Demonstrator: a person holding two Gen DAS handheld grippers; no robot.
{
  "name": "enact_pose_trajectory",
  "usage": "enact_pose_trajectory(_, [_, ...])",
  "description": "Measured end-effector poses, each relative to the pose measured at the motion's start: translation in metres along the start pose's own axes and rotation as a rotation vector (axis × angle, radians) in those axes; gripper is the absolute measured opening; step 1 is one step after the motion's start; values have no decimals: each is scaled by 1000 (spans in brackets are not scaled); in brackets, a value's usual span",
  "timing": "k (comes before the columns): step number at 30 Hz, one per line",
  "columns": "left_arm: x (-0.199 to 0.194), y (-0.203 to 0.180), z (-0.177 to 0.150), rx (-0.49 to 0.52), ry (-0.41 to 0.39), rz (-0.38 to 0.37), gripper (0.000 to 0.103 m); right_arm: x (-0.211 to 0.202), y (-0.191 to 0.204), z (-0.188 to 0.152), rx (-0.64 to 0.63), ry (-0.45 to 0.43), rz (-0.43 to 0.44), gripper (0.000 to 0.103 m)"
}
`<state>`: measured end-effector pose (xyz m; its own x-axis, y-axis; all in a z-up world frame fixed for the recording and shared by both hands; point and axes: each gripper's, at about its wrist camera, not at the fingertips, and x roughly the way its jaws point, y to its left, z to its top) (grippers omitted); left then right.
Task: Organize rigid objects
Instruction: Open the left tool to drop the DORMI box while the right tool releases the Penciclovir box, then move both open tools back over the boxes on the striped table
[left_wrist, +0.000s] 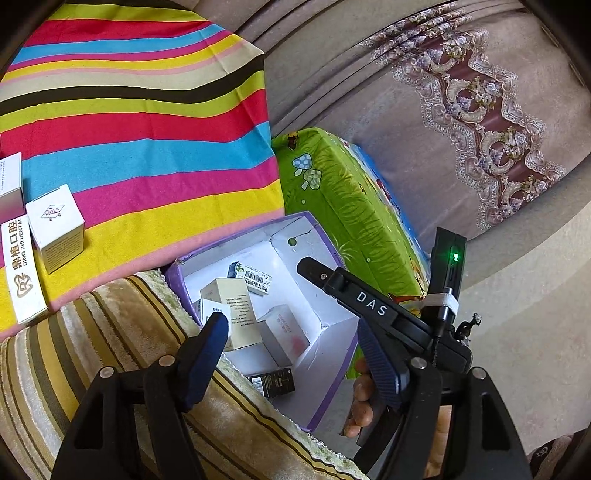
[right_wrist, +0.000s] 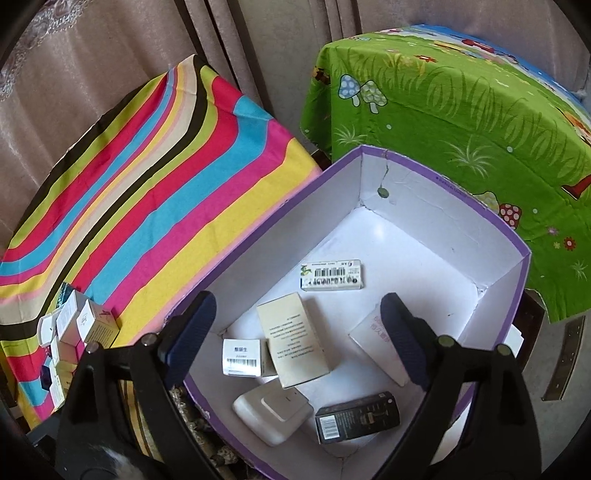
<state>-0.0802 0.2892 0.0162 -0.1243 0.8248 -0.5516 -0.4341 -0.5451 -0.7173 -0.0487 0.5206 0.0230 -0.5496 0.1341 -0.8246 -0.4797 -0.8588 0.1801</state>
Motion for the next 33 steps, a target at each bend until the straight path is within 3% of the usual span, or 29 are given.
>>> enact_pose_trajectory(33, [-72,30,5,-48,-213,117,73,-17,78,-17,-125,20,122,92])
